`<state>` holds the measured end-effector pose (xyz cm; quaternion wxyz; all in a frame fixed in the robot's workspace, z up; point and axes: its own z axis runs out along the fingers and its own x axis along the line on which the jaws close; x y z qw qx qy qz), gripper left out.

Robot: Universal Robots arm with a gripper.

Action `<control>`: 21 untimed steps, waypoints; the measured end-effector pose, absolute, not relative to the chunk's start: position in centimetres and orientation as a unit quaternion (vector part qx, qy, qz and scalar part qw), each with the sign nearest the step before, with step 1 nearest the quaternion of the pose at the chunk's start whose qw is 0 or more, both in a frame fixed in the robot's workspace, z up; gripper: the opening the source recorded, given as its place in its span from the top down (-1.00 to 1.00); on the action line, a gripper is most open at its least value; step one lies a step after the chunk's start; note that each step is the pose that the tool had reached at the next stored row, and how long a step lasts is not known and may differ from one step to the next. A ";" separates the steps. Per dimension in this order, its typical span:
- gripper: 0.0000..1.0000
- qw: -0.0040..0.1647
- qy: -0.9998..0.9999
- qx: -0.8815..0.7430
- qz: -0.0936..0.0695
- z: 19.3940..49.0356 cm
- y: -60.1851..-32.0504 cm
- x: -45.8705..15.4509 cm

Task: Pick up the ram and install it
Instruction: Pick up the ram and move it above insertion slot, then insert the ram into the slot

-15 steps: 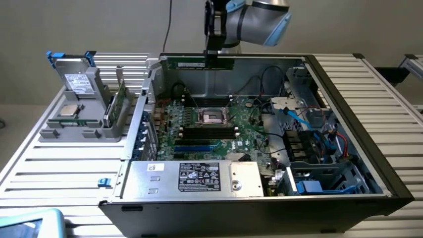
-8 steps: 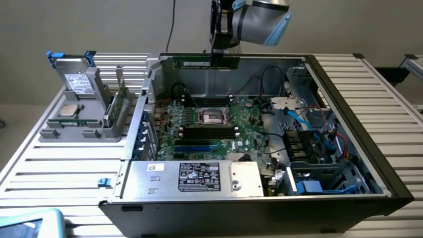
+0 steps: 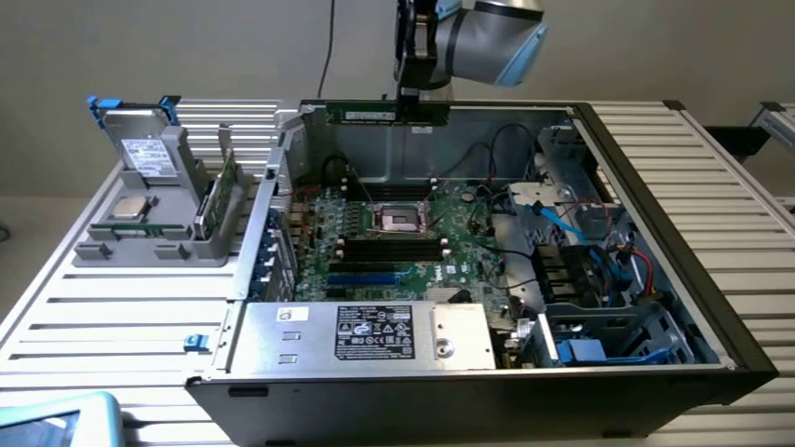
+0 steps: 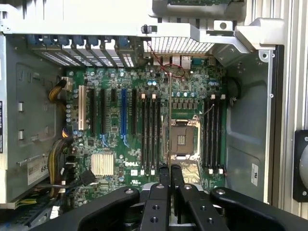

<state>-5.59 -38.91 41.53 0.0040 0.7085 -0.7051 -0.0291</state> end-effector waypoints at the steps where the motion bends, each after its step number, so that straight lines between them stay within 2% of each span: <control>1: 0.74 0.004 -0.705 0.708 -0.029 41.5 -38.9 -5.6; 21: 0.74 0.002 -0.706 0.708 -0.027 40.4 -38.6 -5.6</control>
